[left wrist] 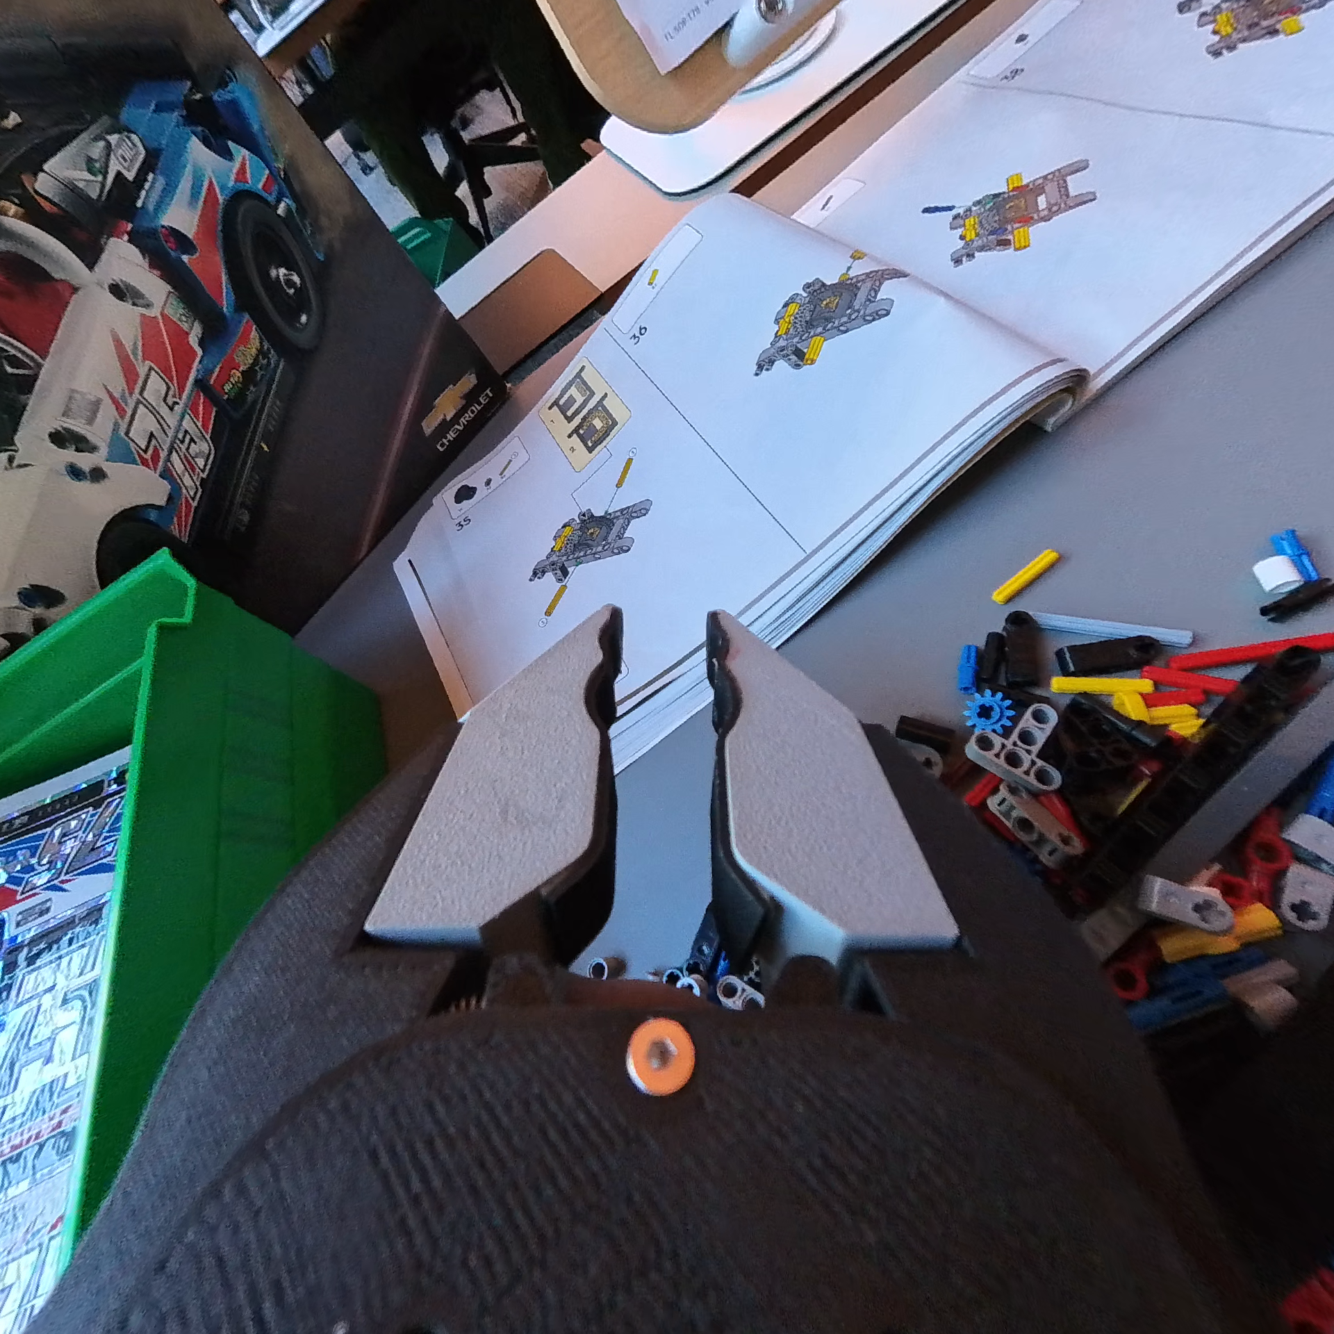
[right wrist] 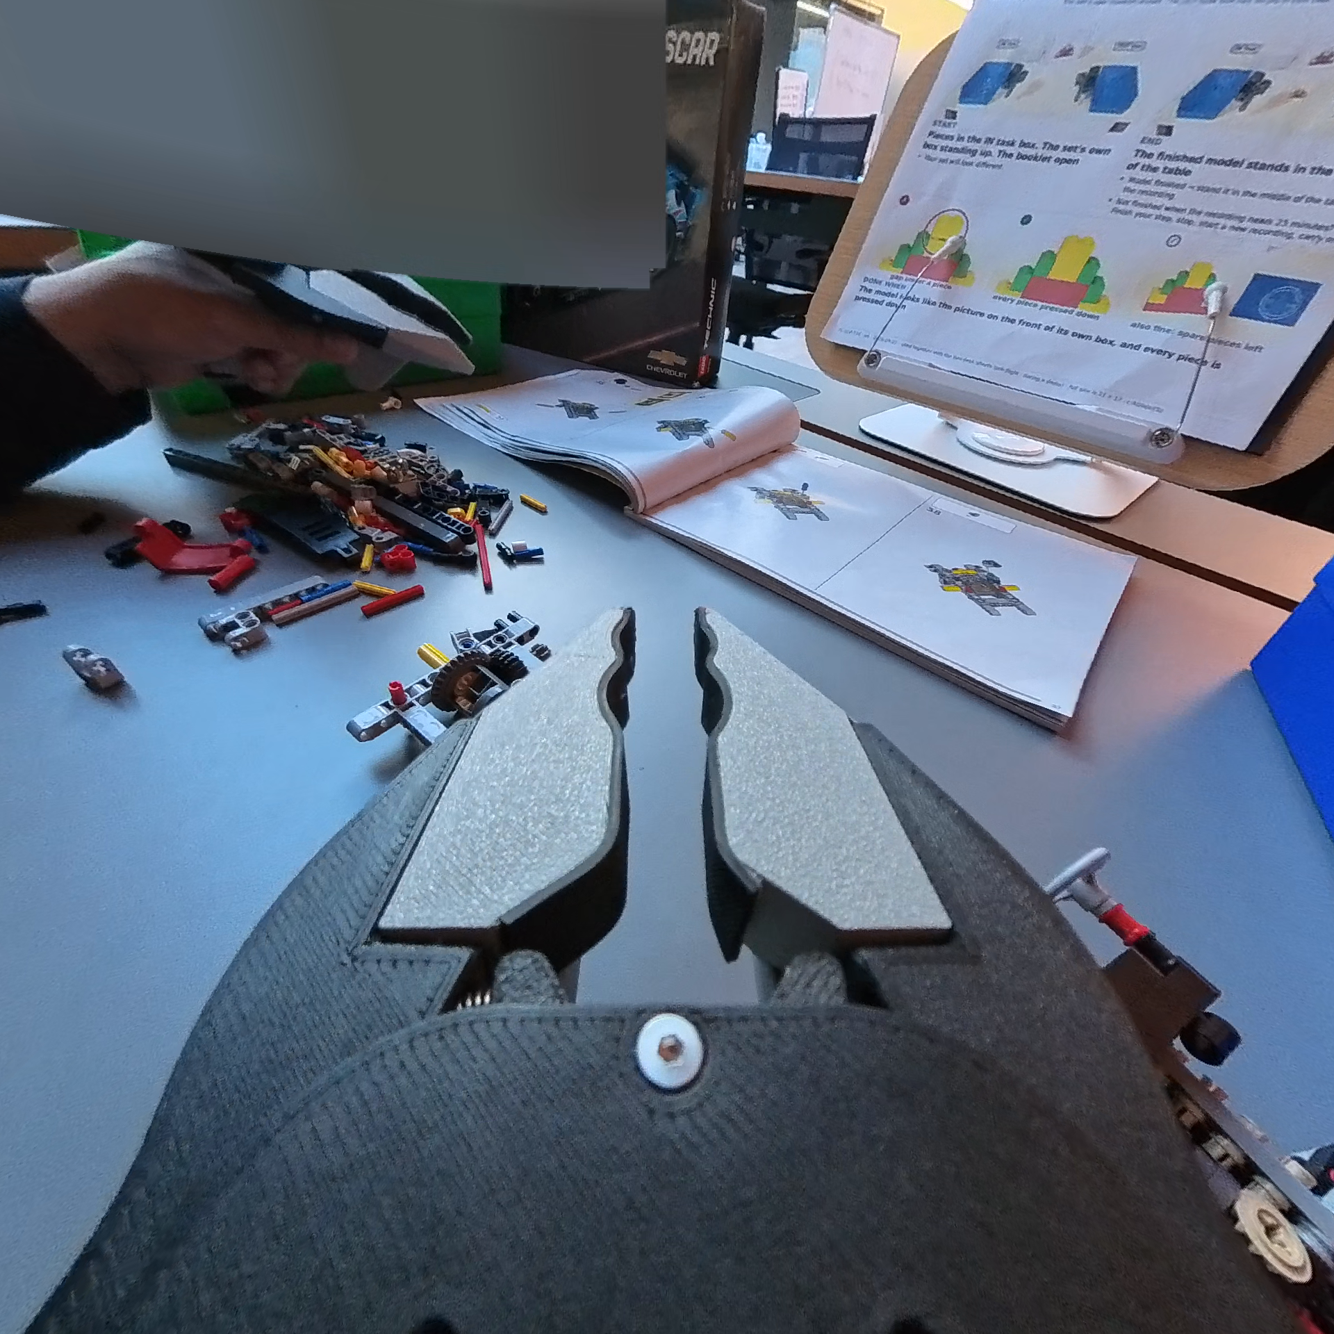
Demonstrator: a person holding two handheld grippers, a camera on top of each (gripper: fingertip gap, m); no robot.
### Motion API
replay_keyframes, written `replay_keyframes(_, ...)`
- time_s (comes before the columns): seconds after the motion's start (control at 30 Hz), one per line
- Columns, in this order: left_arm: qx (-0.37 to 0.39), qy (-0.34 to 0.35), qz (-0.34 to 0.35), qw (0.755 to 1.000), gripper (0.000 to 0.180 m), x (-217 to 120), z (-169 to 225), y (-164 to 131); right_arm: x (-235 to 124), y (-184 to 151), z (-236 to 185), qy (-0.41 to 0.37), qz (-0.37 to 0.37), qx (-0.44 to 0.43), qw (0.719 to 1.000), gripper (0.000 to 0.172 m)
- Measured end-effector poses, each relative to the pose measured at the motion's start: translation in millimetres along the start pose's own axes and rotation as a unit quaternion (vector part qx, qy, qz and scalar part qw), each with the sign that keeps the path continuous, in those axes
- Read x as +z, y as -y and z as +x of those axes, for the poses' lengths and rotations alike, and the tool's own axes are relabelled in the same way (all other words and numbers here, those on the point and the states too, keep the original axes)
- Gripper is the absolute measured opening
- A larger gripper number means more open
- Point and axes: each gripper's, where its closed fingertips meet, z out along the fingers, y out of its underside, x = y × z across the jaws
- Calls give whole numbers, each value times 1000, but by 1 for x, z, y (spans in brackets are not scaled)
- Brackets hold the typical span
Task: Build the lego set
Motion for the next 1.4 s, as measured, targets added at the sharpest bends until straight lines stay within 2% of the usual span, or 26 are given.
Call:
replay_keyframes(0.3,12,-10,7,1000,20,-2,8,5,1,-1,-5,13,-4,-2,1000,11)
replay_keyframes(0.43,36,-38,27,998,21,-7,24,14,2,-2,-6,13,-7,-6,1000,11)
replay_keyframes(0.53,55,-107,60,991,20,-17,58,29,2,-1,-7,14,-6,-3,1000,12)
replay_keyframes(0.63,47,-244,98,964,15,-42,114,49,2,-2,-9,23,-8,4,1000,12)
replay_keyframes(0.7,49,-339,81,936,16,-61,154,52,2,-3,-12,33,-13,10,999,12)
replay_keyframes(0.8,97,-396,48,912,20,-77,196,48,1,-8,-23,56,-33,8,998,8)
replay_keyframes(0.93,151,-390,15,908,21,-74,221,42,-7,-23,-30,59,-79,1,995,9)
replay_keyframes(1.07,130,-434,-23,891,22,-74,239,36,-16,-34,-37,90,-117,40,988,17)
replay_keyframes(1.27,141,-411,-24,900,23,-58,244,34,-13,-42,-43,103,-143,16,984,17)
replay_keyframes(1.4,118,-399,-22,909,23,-53,241,34,-8,-35,-30,67,-113,-29,991,16)
